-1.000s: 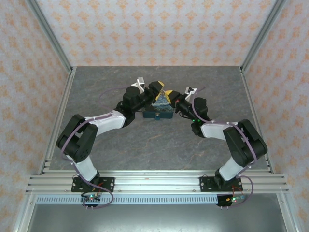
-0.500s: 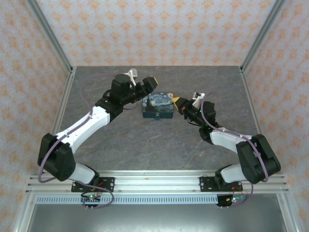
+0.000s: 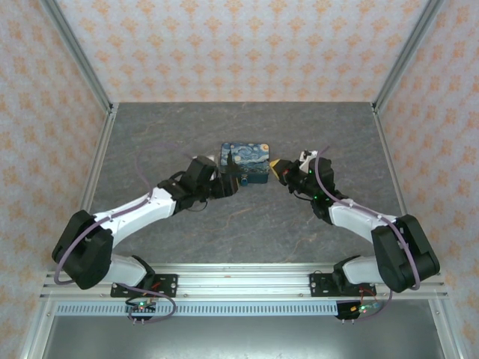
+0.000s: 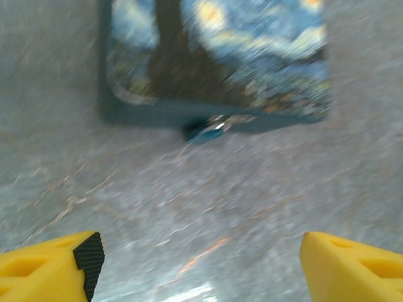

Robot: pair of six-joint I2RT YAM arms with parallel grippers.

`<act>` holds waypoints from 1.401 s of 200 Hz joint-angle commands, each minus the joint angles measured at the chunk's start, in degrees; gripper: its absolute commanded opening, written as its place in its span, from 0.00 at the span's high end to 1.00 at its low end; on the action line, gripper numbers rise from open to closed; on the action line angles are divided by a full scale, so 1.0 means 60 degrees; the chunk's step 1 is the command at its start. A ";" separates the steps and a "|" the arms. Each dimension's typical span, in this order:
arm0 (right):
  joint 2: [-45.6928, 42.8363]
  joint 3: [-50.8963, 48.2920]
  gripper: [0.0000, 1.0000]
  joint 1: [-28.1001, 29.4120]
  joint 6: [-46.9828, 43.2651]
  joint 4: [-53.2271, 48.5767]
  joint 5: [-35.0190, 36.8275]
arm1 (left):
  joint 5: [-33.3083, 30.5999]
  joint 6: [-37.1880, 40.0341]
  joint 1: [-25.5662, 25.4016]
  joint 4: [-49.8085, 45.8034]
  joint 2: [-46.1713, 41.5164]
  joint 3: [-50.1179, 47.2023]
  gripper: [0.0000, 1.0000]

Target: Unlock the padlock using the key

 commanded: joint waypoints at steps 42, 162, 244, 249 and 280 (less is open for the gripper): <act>-0.0627 -0.0207 1.00 -0.0045 0.0347 -0.1150 0.1225 | -0.0240 -0.0481 0.0023 0.3572 0.0095 -0.1259 0.25; -0.1233 -0.0578 1.00 0.1187 0.0373 -0.0221 0.2753 | 0.0871 -0.3609 0.0169 0.3637 0.1256 0.0921 0.31; -0.0544 0.0187 1.00 0.2339 0.0017 0.0028 0.3511 | 0.1476 -0.5704 0.0018 0.0609 0.2111 0.3249 0.28; -0.0514 0.0223 1.00 0.2364 0.0004 0.0031 0.3494 | 0.1506 -0.5777 -0.0002 0.0590 0.2144 0.3246 0.28; -0.0298 0.0554 1.00 0.2450 -0.0226 -0.0046 0.3377 | 0.1549 -0.5908 -0.0094 0.0356 0.2358 0.3510 0.28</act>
